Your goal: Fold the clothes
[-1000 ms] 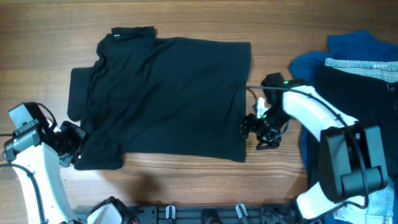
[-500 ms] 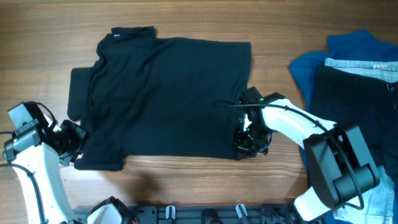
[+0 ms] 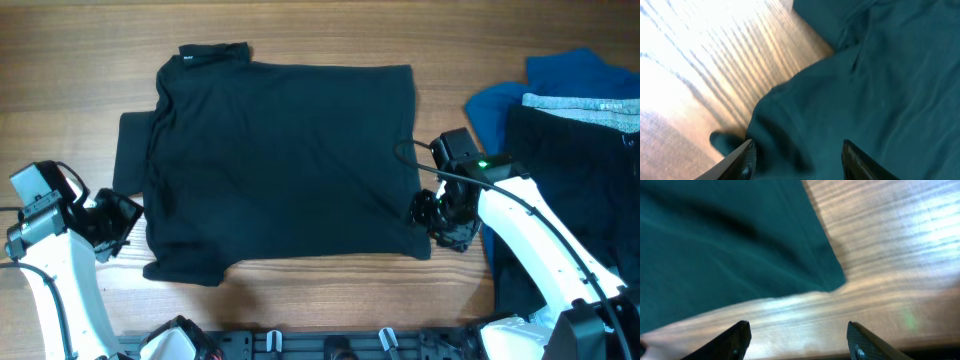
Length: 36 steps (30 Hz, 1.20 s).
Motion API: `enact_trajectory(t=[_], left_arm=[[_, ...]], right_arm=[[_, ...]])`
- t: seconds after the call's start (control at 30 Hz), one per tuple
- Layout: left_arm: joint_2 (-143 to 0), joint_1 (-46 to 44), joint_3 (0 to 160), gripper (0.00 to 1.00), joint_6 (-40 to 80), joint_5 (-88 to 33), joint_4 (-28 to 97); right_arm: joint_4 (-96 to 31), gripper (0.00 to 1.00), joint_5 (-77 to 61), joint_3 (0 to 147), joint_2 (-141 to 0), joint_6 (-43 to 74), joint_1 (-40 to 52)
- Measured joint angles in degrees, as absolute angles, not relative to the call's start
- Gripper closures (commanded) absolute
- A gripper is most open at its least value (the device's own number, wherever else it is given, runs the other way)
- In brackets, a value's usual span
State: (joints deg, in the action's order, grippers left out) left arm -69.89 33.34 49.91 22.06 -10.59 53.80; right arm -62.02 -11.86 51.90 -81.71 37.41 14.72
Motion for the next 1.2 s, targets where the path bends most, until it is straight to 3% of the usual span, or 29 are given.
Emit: enact_trajectory(t=[0.2,0.33,0.47,0.87,1.07,1.13,1.17,1.2], left_arm=[[-70.0,33.3,49.9,0.53,21.5,-10.6,39.0],[-73.1,33.3,49.9,0.84,20.8,-10.6,31.3],[-82.8,33.3,49.9,0.96,20.3,-10.6,24.7],[-103.9,31.9,50.7,0.96,20.3,-13.4,7.7],[-106.1,31.7,52.2,0.95,23.5,0.3,-0.5],[-106.1,31.7,55.3,0.88,23.6,1.7,1.0],[-106.1,31.7,58.0,0.80,23.8,1.5,3.7],[-106.1,31.7,60.4,0.65,24.1,0.5,7.3]], right_arm=[[-46.6,0.35,-18.0,52.2,-81.7,31.3,14.7],[-42.1,0.35,-21.6,52.2,-81.7,30.3,14.7],[-39.9,0.34,-22.4,52.2,-81.7,30.1,14.7],[-37.3,0.33,-22.7,52.2,-81.7,33.1,14.7],[-36.5,0.33,-22.3,52.2,-81.7,33.8,14.7],[-36.8,0.32,-20.9,52.2,-81.7,33.8,14.7],[-36.9,0.32,-20.1,52.2,-81.7,33.8,14.7],[-37.1,0.31,-19.4,52.2,-81.7,33.8,14.7]])
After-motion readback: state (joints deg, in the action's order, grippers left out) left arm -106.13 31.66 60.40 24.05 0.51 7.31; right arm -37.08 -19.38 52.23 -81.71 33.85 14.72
